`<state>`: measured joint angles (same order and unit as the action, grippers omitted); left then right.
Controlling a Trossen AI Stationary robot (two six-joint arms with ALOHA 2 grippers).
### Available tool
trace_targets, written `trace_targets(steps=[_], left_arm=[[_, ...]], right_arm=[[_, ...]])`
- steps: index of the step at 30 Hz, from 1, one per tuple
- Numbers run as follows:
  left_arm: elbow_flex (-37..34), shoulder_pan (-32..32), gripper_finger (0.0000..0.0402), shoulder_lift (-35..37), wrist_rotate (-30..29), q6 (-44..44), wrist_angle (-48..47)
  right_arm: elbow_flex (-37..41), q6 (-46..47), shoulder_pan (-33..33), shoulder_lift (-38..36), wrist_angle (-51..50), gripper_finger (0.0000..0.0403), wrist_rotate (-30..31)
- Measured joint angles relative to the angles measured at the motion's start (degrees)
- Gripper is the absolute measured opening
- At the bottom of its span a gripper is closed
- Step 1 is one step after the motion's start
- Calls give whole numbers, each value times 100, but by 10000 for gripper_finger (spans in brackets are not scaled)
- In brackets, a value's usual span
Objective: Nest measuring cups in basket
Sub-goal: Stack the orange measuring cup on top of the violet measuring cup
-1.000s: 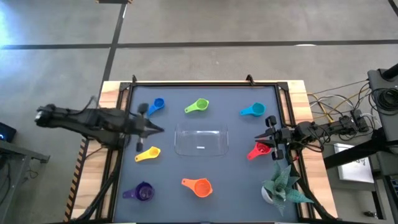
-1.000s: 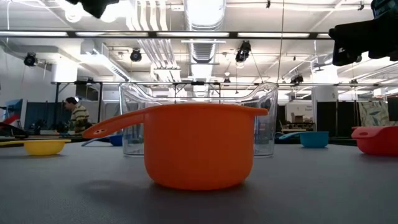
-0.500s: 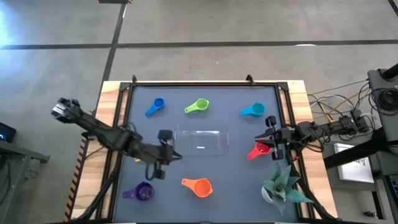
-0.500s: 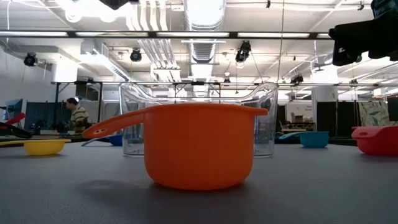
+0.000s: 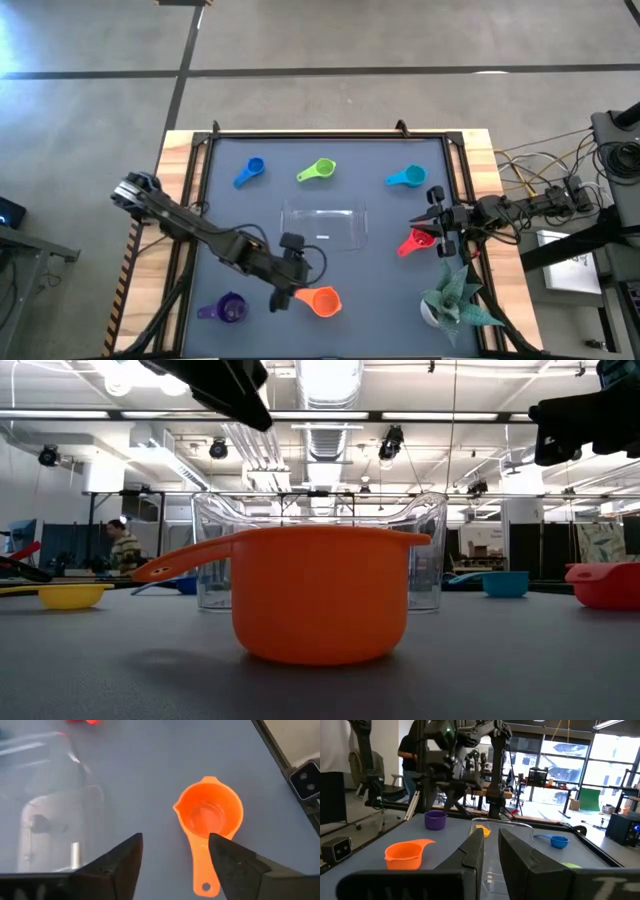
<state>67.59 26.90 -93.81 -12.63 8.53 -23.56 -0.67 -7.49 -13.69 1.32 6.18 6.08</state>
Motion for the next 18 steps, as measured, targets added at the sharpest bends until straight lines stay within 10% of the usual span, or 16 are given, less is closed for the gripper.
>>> trace_targets(steps=[18], left_arm=[[-180,8,233,-882,482,367,64]], right_arm=[[0,0,0,0,1,47,1]])
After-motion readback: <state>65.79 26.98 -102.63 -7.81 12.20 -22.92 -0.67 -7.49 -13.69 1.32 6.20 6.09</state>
